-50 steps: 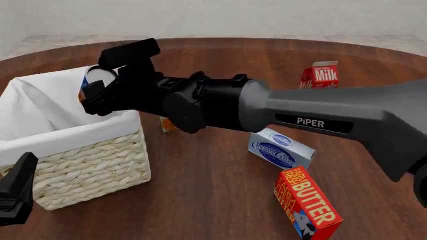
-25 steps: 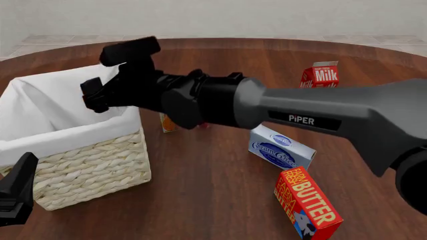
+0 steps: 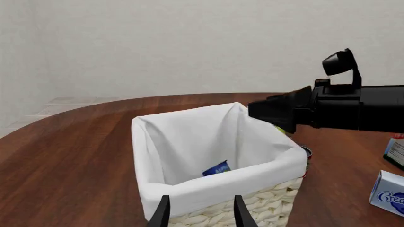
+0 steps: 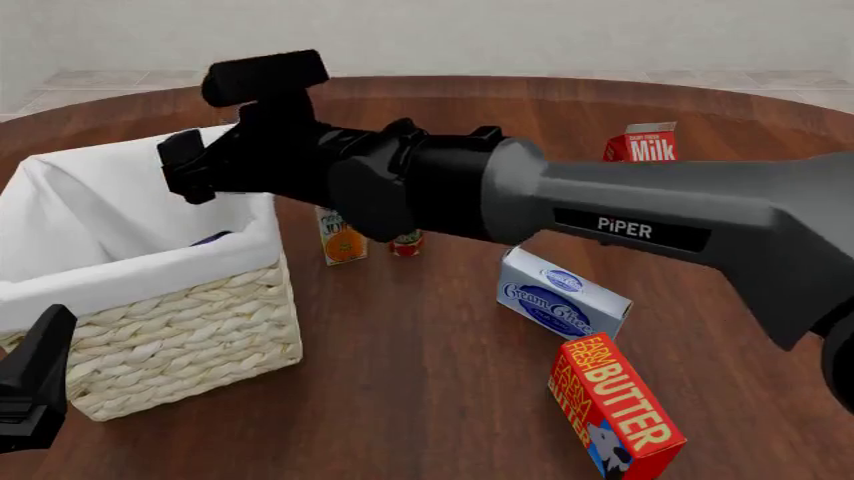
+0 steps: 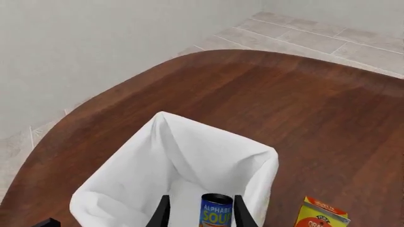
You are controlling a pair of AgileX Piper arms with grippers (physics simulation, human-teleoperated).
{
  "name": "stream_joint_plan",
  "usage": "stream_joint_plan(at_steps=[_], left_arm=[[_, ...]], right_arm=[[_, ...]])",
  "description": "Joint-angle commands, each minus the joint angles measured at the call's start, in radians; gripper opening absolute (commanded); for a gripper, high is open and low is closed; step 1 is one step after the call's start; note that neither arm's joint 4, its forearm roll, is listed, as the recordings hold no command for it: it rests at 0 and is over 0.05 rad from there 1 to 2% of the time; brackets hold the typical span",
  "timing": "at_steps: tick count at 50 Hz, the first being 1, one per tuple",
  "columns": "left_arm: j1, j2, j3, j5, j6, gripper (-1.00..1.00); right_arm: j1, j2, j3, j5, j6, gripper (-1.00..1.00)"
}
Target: Pick up the alphabet soup and the tomato sauce, and put them in the basket.
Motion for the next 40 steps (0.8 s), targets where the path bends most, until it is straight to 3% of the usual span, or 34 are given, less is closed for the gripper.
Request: stream_joint_plan(at_steps=[1, 40], left_arm=[[0.0, 0.0, 0.0, 0.0, 0.0, 1.0], [0.0, 0.0, 0.0, 0.0, 0.0, 1.0]], right_arm=[[0.002, -0.036, 0.013, -0.001, 0.009, 1.0], [-0.036, -0.197, 0.141, -0.023, 0.031, 1.0]])
